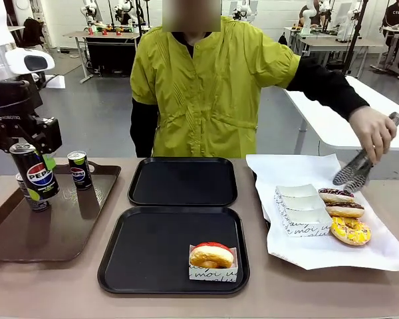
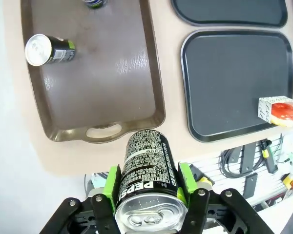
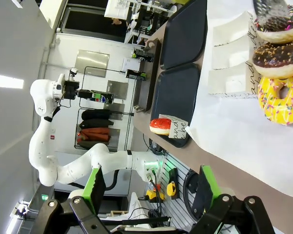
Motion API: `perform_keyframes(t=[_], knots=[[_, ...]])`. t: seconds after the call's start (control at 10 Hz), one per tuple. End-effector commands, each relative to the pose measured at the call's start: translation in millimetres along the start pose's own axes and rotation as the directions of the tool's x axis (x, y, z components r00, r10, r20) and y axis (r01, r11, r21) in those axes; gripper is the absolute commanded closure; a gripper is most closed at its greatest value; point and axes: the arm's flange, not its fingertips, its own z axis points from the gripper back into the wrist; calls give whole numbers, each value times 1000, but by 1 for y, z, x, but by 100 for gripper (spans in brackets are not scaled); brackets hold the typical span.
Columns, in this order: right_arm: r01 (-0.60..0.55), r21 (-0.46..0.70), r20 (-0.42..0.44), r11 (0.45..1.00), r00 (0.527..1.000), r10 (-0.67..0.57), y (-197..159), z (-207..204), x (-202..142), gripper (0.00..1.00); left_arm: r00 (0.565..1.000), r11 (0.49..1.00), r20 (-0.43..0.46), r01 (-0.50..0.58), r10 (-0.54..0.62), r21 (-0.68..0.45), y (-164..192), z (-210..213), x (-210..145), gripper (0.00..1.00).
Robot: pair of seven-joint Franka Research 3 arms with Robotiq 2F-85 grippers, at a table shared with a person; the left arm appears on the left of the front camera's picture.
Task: Set up donuts and drinks on trays.
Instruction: Pick up one Pepsi coke and place it on the Flat Tray.
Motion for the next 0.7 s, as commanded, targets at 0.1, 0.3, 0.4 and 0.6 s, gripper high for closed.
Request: perform_keyframes(t=[0.1,0.3,0.4,0.6], knots=[[-22,23,16,999,1000,22,0,0,3,0,999,1000,-8,31,-31,0,-4,-2,0,100],[-22,23,16,999,1000,22,0,0,3,0,999,1000,-8,31,-31,0,-4,-2,0,100],[-22,23,16,999,1000,22,0,0,3,0,999,1000,-8,31,-31,0,-4,-2,0,100],[-22,23,16,999,1000,22,0,0,3,0,999,1000,-8,31,-31,0,-4,-2,0,100]])
